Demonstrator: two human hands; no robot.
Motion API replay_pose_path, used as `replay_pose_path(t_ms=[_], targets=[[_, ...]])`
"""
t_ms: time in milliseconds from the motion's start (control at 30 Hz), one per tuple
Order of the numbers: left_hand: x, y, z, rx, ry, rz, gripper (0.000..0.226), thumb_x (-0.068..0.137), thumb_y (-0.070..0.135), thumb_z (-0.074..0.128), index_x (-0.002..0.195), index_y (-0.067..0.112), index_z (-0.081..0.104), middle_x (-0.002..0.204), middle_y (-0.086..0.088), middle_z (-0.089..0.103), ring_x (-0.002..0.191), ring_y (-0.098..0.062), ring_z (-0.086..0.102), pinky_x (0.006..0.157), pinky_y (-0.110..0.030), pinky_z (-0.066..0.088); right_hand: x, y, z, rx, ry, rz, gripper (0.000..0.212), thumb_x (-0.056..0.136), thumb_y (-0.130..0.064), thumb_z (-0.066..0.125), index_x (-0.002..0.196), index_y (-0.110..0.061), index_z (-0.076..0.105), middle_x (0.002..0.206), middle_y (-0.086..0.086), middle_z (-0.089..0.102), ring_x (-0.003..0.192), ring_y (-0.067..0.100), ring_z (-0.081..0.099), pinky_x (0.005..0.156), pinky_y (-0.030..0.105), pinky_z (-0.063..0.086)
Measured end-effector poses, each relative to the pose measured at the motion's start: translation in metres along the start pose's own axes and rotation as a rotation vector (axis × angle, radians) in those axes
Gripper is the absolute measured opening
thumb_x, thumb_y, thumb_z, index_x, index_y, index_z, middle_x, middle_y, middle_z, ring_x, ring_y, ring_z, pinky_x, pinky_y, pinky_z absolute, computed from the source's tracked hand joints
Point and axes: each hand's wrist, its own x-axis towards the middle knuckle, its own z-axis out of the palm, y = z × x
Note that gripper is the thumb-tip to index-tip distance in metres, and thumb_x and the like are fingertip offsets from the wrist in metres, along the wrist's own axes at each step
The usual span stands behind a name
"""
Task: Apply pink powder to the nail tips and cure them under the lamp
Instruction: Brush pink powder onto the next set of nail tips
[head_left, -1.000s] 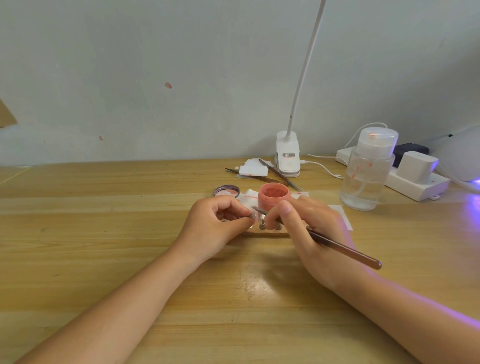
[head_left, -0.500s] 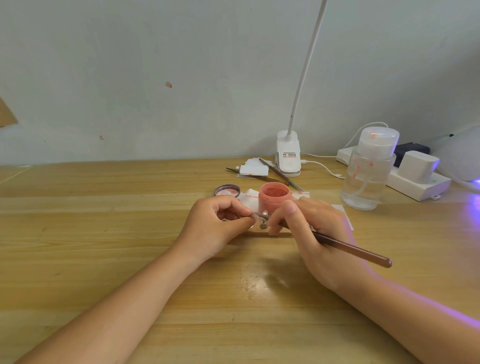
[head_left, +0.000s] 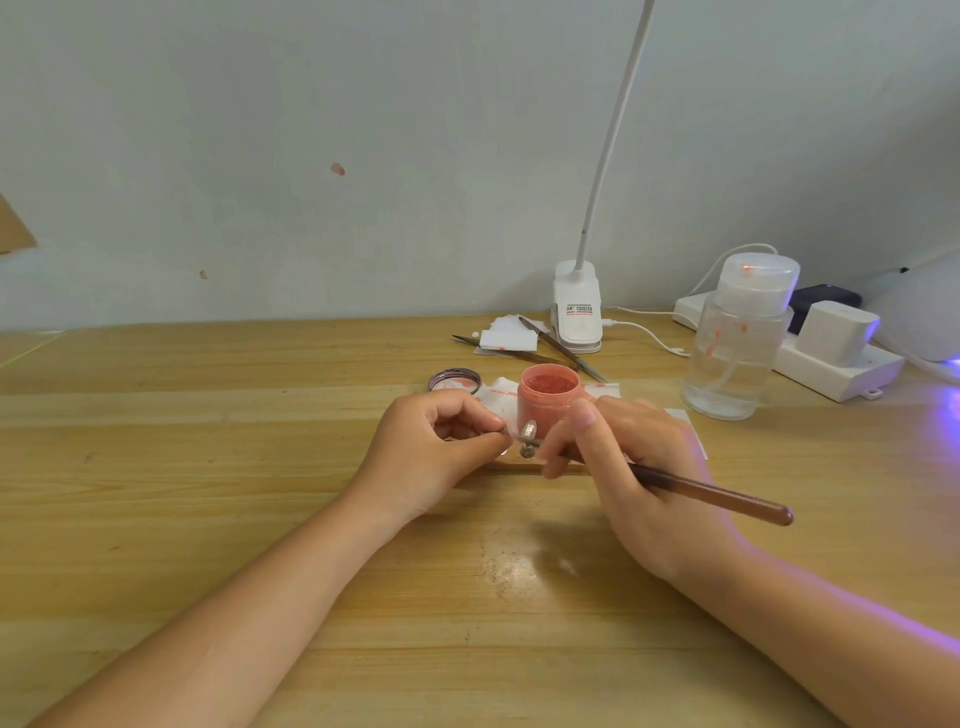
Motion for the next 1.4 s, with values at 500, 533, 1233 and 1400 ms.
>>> replay_pose_path(t_ms=[500, 533, 1233, 1400], targets=[[0.0009, -0.0024, -0.0008, -0.014, -0.002, 0.010, 0.022, 0.070, -0.004, 0.072, 0.062, 0.015, 0.065, 0.066, 0.001, 0.068, 0.064, -0.008, 0.060, 0.062, -0.017, 0.047, -0.0015, 0.0017, 0.0014, 0.057, 0.000, 0.028, 0.052, 0.092, -0.037, 0.033, 0.059, -0.013, 0.065, 0.055, -0.006, 0.062, 0.060, 0.005, 0.058, 0.067, 0.028, 0.043], [0.0013, -0.0027, -0.0007, -0.023, 0.001, 0.004, 0.022, 0.069, -0.005, 0.072, 0.061, 0.015, 0.065, 0.063, 0.005, 0.067, 0.062, -0.005, 0.060, 0.060, -0.014, 0.047, -0.0020, 0.0016, 0.0013, 0.079, 0.012, 0.020, 0.053, 0.093, -0.036, 0.033, 0.058, -0.011, 0.064, 0.053, -0.004, 0.061, 0.058, 0.005, 0.057, 0.065, 0.026, 0.042], [0.0016, -0.0055, -0.0020, -0.107, -0.031, 0.043, 0.008, 0.066, 0.003, 0.074, 0.074, 0.006, 0.072, 0.062, 0.004, 0.069, 0.057, -0.003, 0.061, 0.057, -0.012, 0.046, -0.0009, -0.0010, -0.0027, 0.196, 0.049, 0.104, 0.041, 0.091, -0.037, 0.035, 0.067, -0.017, 0.062, 0.063, -0.002, 0.064, 0.064, 0.004, 0.056, 0.063, 0.012, 0.036], [0.0016, -0.0068, -0.0016, -0.112, -0.033, 0.052, 0.008, 0.069, -0.001, 0.072, 0.075, 0.006, 0.072, 0.060, 0.003, 0.069, 0.054, -0.002, 0.060, 0.055, -0.011, 0.045, 0.0010, -0.0045, -0.0022, 0.152, 0.032, 0.097, 0.027, 0.092, -0.032, 0.045, 0.075, -0.023, 0.063, 0.070, -0.009, 0.066, 0.076, 0.002, 0.062, 0.066, 0.012, 0.043]])
